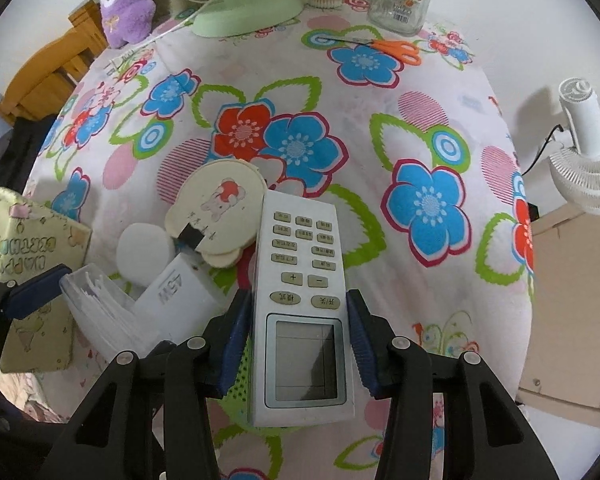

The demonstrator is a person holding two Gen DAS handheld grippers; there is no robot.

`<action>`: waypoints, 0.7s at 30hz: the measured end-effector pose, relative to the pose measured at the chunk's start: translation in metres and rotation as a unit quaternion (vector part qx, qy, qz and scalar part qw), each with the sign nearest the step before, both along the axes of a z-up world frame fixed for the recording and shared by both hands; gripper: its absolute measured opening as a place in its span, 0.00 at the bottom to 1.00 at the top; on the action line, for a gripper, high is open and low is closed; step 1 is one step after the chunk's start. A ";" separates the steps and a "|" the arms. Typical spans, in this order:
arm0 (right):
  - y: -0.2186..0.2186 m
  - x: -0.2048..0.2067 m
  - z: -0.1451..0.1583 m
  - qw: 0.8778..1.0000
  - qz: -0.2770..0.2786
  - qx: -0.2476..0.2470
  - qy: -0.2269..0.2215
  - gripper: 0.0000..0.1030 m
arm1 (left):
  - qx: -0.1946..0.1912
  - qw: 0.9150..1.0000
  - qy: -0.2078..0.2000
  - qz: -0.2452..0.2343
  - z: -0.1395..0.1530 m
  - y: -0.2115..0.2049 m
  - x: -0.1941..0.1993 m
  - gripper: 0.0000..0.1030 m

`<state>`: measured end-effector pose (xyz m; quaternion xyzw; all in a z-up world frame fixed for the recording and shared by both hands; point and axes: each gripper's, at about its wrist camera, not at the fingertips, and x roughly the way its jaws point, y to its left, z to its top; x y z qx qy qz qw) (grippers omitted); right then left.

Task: Organize rigid objects
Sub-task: 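Carry the clear box and the remote toward the yellow fabric basket with both tools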

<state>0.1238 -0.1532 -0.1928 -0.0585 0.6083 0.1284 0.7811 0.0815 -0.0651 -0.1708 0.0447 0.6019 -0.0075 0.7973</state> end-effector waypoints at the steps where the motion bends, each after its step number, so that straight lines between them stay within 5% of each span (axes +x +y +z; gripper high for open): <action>1: -0.001 -0.003 0.003 1.000 -0.001 0.001 -0.003 0.49 | 0.000 1.000 -0.003 -0.001 0.002 0.000 -0.002 0.86; 21: -0.016 -0.048 0.075 0.998 -0.006 -0.005 -0.065 0.49 | 0.002 0.999 -0.048 -0.005 0.061 -0.016 -0.037 0.86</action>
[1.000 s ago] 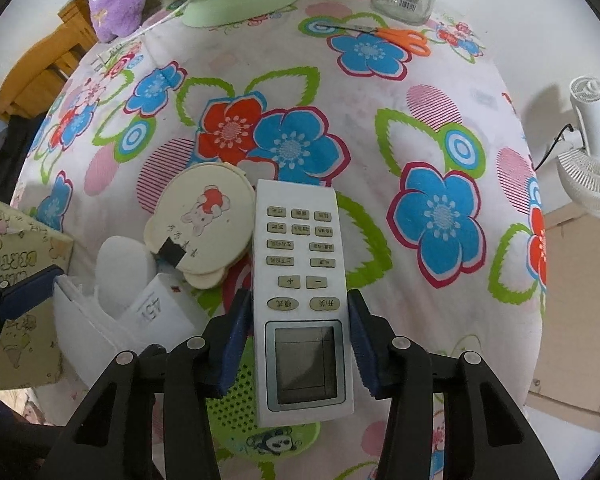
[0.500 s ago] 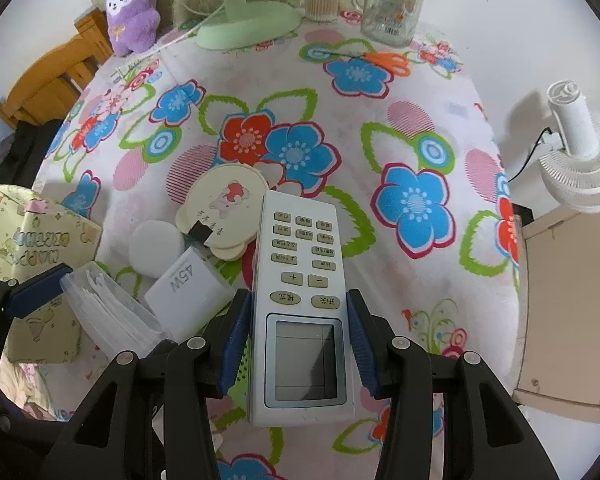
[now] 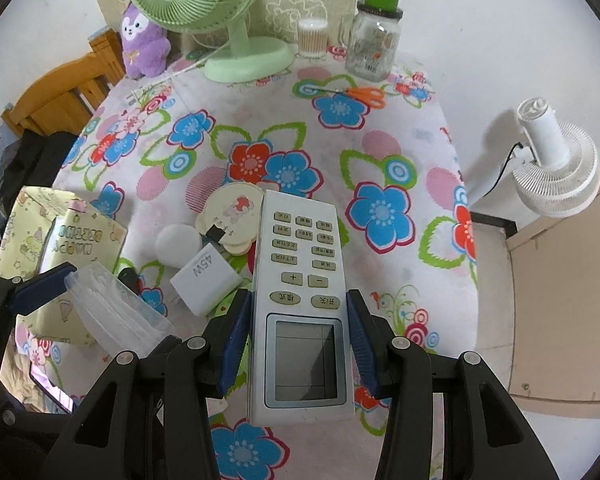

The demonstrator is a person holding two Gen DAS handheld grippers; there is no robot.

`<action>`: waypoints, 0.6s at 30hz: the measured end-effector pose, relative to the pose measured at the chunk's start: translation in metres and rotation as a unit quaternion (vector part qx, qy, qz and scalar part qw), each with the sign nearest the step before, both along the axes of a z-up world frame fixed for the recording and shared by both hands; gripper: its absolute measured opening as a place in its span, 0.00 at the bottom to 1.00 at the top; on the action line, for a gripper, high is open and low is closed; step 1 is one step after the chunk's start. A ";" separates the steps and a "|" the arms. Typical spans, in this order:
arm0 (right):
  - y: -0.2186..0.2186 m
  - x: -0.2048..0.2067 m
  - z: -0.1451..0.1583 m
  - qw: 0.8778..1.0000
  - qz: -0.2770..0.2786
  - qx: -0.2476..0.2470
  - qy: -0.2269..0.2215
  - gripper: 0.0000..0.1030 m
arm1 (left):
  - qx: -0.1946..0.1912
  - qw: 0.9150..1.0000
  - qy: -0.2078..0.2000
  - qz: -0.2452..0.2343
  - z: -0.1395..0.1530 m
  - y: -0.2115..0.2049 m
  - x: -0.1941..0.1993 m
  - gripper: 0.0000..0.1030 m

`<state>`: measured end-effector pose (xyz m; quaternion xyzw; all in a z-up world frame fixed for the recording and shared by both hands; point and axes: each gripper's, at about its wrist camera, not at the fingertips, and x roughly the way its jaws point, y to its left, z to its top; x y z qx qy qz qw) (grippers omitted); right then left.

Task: Organize rigid objects
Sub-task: 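Carry the clear box and the remote toward the yellow fabric basket with both tools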

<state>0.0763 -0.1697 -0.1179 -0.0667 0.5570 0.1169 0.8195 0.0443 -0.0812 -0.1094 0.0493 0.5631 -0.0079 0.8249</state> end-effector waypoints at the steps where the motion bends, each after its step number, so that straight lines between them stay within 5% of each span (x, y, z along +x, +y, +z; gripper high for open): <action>1: -0.001 -0.002 0.003 1.000 0.001 0.000 -0.003 0.49 | 0.000 1.000 -0.001 0.000 0.003 -0.001 -0.001 0.86; 18: 0.011 -0.020 0.045 0.998 0.033 0.008 -0.050 0.49 | 0.006 0.999 -0.037 0.013 0.034 0.003 -0.019 0.86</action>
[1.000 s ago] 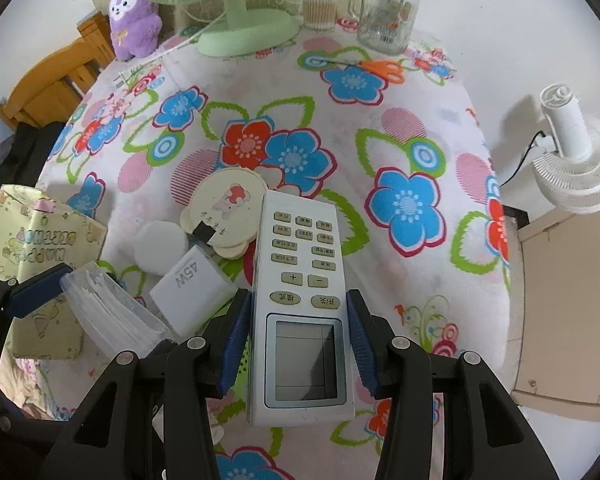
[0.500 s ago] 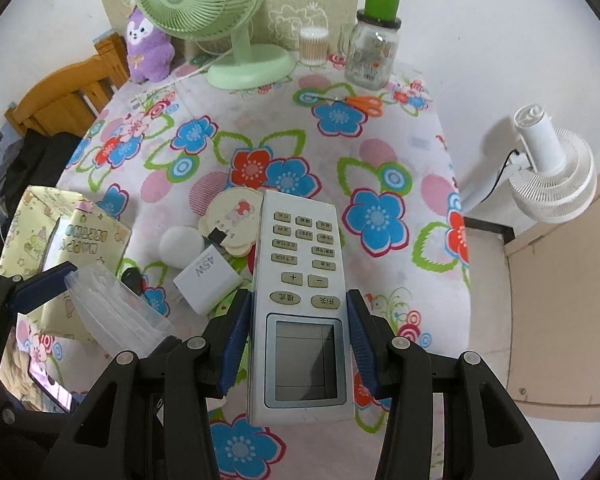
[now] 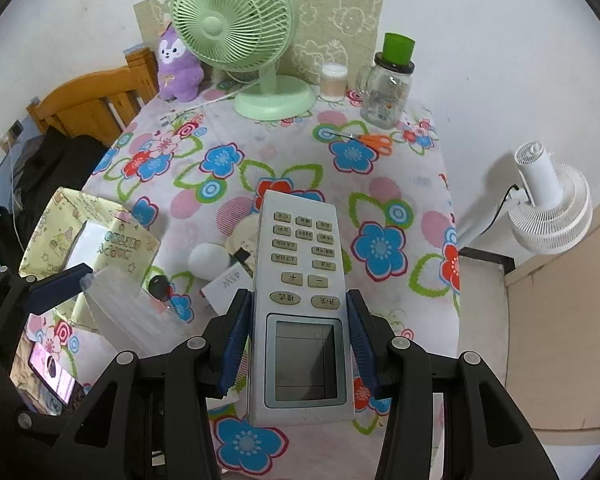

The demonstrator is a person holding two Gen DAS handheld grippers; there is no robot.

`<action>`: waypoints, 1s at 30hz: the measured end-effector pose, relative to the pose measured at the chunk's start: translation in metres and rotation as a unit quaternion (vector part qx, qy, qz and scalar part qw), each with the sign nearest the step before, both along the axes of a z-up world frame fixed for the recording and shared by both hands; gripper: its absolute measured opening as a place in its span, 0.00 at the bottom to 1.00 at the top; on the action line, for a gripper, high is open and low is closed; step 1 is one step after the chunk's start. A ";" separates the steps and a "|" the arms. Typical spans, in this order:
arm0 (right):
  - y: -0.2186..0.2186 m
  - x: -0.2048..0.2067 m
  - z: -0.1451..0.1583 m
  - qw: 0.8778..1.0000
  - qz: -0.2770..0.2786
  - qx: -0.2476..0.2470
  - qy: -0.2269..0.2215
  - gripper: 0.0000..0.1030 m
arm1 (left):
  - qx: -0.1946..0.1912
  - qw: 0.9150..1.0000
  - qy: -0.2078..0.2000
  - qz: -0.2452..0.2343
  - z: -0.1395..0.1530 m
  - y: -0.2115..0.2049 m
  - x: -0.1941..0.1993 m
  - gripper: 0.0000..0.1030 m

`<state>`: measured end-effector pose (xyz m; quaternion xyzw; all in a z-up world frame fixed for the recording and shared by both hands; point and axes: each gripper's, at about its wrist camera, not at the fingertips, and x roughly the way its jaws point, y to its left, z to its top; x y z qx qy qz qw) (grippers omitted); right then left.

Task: Organize rigid objects
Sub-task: 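Carry the clear box and the remote toward the yellow fabric basket with both tools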

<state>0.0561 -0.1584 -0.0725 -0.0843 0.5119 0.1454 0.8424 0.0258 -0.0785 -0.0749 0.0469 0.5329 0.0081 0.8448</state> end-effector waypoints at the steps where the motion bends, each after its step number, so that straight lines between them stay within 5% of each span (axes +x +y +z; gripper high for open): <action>1: 0.003 -0.001 0.000 1.000 -0.004 -0.002 -0.002 0.49 | 0.004 1.000 0.000 -0.006 0.000 0.002 0.001 0.86; 30: 0.054 -0.027 0.030 0.995 -0.090 -0.020 -0.022 0.49 | -0.004 0.996 -0.023 -0.086 0.025 0.056 -0.011 0.86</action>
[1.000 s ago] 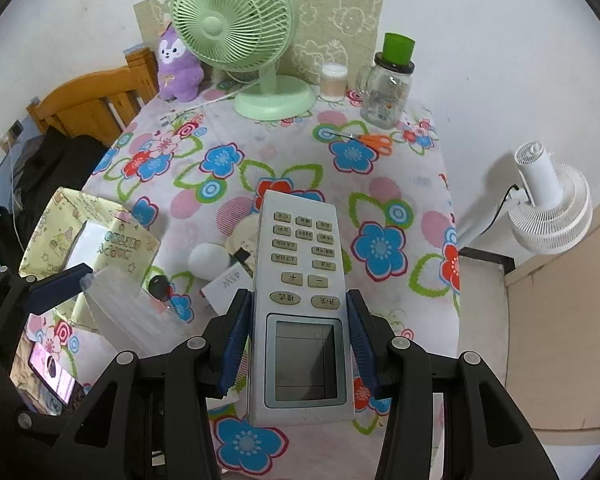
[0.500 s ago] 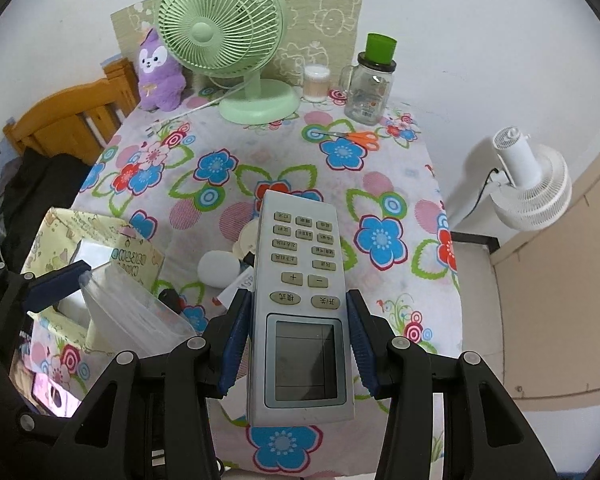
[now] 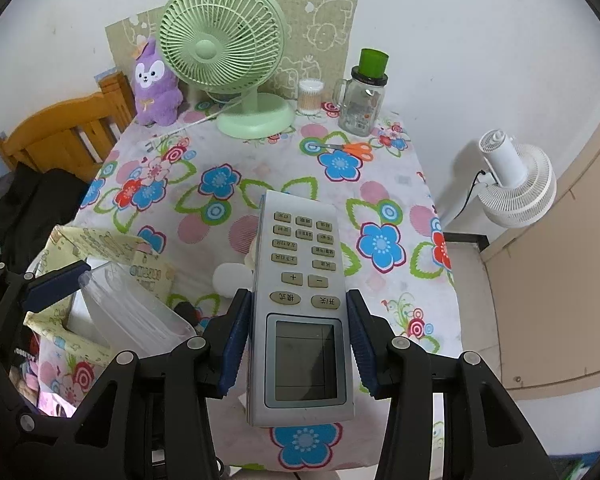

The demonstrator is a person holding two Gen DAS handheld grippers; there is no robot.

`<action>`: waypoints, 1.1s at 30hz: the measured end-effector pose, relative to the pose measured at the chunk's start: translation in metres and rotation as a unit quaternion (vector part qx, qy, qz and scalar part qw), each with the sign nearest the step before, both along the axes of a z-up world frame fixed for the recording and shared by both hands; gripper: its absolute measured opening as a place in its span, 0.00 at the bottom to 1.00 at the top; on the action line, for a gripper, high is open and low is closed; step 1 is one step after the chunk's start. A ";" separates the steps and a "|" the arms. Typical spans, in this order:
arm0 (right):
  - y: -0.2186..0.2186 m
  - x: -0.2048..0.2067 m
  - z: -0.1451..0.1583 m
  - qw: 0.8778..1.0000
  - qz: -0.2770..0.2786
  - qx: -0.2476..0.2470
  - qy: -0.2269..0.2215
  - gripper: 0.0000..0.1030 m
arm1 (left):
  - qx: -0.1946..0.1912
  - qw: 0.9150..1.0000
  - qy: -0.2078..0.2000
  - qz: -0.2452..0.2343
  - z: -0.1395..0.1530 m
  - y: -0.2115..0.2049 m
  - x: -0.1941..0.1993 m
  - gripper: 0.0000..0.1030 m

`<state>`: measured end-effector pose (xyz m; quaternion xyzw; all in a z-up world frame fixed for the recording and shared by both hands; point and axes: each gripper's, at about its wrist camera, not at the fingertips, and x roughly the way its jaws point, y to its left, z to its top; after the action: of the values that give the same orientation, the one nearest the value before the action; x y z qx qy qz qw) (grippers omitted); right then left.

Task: Organize rigid objects
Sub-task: 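Carry the clear box and the remote toward the yellow fabric basket with both tools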

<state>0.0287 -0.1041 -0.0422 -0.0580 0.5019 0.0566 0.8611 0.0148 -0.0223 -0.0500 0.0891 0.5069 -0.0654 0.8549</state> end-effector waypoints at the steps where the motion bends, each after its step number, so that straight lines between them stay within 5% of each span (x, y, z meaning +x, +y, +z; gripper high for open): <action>1: 0.002 -0.001 0.001 1.000 0.000 0.000 -0.001 0.49 | 0.000 1.000 -0.002 0.001 0.001 0.003 -0.001 0.86; 33: 0.107 0.011 0.000 1.000 0.007 -0.003 0.000 0.49 | -0.011 1.000 -0.002 0.019 -0.003 0.105 0.008 0.86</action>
<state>0.0397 0.0030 -0.0423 -0.0642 0.5017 0.0616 0.8604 0.0227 0.0828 -0.0528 0.0706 0.5065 -0.0547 0.8576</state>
